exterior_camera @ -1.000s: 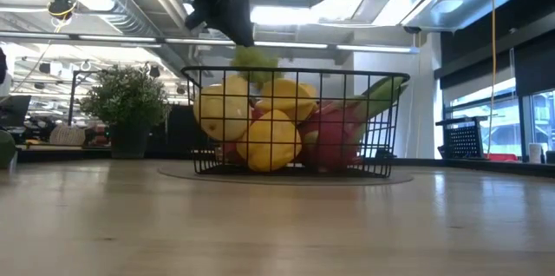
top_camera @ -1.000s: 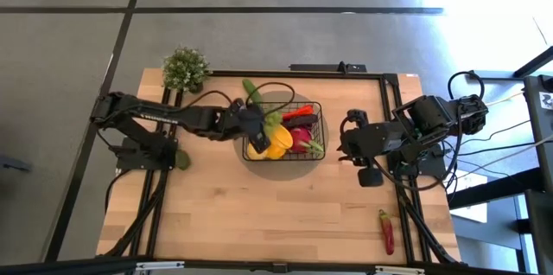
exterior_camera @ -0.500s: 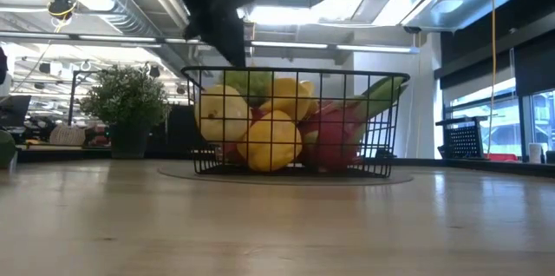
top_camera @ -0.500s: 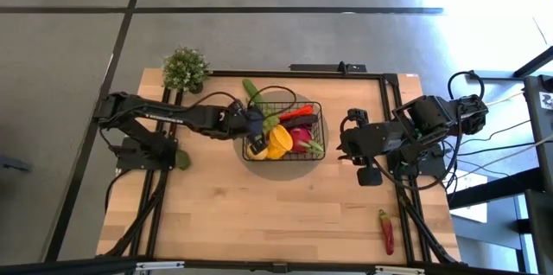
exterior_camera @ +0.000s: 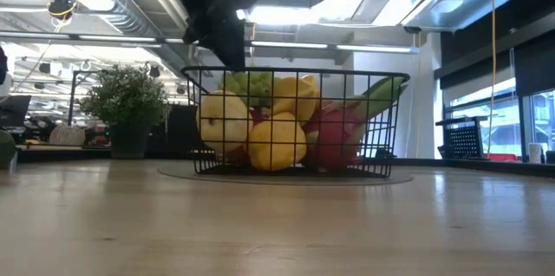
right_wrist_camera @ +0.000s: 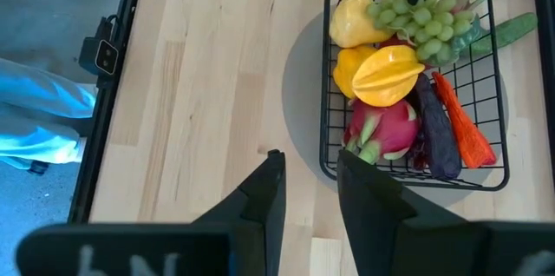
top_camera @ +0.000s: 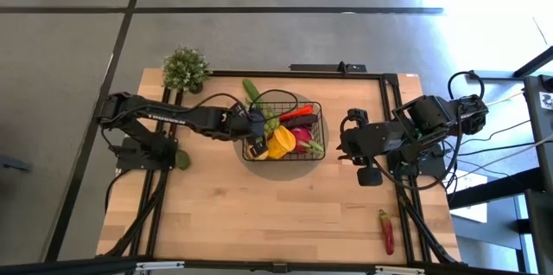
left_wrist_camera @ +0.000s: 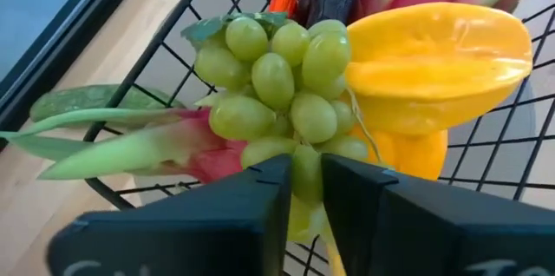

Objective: Build produce basket
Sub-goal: Put the green grapes into the black wire basket, then put the red chili pepper into the black wire basket

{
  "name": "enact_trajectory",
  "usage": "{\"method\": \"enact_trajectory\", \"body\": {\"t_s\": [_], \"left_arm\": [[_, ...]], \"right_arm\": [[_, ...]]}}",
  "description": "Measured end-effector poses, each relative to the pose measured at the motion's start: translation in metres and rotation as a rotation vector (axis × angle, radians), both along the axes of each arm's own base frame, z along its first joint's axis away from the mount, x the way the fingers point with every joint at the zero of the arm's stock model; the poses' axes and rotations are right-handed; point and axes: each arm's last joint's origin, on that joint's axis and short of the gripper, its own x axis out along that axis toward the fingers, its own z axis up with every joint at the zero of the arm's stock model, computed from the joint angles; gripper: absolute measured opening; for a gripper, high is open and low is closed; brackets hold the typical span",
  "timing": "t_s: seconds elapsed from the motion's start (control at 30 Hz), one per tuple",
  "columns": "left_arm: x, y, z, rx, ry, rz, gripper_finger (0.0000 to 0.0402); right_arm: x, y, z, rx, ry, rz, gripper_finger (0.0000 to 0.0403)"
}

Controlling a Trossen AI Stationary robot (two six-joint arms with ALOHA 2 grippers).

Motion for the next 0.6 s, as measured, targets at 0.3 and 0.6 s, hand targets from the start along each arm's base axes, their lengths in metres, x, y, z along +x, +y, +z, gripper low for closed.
{"method": "enact_trajectory", "body": {"t_s": [0.3, 0.6], "left_arm": [[-0.001, 0.003, 0.002, -0.060, 0.001, -0.050, 0.0102], [-0.025, -0.002, 0.036, -0.032, -0.104, -0.062, 0.0103]], "right_arm": [[-0.003, -0.001, -0.001, -0.006, 0.021, -0.004, 0.0096], [-0.024, -0.006, 0.006, 0.070, 0.027, -0.152, 0.0096]]}}
